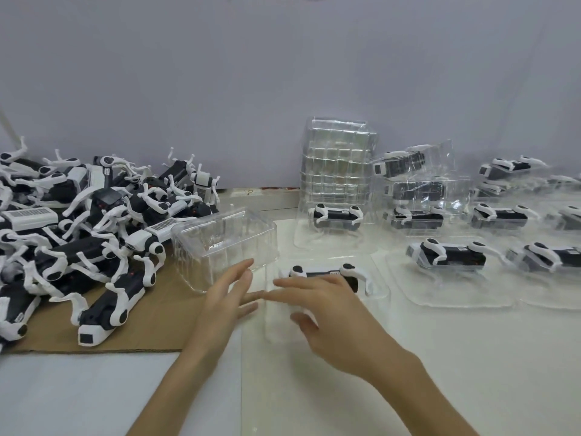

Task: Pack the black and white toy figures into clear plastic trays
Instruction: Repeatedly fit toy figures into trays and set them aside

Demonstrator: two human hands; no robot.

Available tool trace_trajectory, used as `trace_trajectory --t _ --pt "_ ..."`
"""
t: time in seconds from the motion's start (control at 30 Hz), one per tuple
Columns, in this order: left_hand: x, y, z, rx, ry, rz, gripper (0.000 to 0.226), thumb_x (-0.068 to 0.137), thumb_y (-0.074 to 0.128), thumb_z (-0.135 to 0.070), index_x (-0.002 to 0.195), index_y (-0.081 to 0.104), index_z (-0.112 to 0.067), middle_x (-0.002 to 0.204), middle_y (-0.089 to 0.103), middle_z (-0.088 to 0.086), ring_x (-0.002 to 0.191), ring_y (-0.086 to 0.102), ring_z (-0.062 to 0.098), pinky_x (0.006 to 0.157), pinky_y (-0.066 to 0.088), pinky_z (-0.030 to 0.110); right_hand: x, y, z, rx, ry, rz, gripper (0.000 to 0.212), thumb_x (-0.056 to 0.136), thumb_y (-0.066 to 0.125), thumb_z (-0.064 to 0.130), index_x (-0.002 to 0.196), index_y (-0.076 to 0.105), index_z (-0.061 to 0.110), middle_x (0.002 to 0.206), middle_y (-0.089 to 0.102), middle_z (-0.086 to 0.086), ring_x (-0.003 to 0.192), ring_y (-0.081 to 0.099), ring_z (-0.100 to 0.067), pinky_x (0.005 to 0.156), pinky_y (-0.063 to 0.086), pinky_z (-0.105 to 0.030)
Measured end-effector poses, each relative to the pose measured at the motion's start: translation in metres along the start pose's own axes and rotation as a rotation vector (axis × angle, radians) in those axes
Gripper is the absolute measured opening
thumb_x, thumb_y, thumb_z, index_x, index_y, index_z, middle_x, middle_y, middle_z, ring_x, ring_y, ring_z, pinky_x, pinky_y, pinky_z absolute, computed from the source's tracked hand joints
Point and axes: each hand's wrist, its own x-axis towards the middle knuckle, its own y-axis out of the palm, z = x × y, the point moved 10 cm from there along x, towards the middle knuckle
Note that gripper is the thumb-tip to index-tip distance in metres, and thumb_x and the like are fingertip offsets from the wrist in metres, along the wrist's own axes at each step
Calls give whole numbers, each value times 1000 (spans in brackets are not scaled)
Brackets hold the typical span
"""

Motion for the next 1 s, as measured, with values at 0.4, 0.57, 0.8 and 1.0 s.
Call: trace_trajectory --t 0.4,0.57,0.8,1.0 --pt "-4 9 7 77 -64 57 23 102 52 -23 119 65 -31 133 58 -6 94 73 15 89 53 29 -9 -39 -71 -5 375 -332 27 93 61 27 116 65 42 123 62 23 129 45 2 111 15 -32" --pt "-3 7 8 69 -69 55 23 101 52 -23 119 64 -32 134 58 -4 93 73 15 86 53 27 -22 -60 -94 -23 535 -451 21 87 65 22 102 67 37 101 63 16 108 56 -7 93 22 -29" --pt "-4 7 9 80 -67 55 23 101 53 -23 119 64 -32 136 54 -5 92 74 15 86 53 27 -55 -96 -134 -114 774 -553 41 77 55 3 103 72 31 104 66 4 110 55 -23 95 22 -33" --pt "-1 6 11 99 -65 51 22 101 54 -24 117 65 -34 134 56 0 91 74 13 83 52 26 -57 -109 -124 212 599 -842 50 80 50 -14 113 71 17 111 65 0 103 61 -20 81 41 -12"
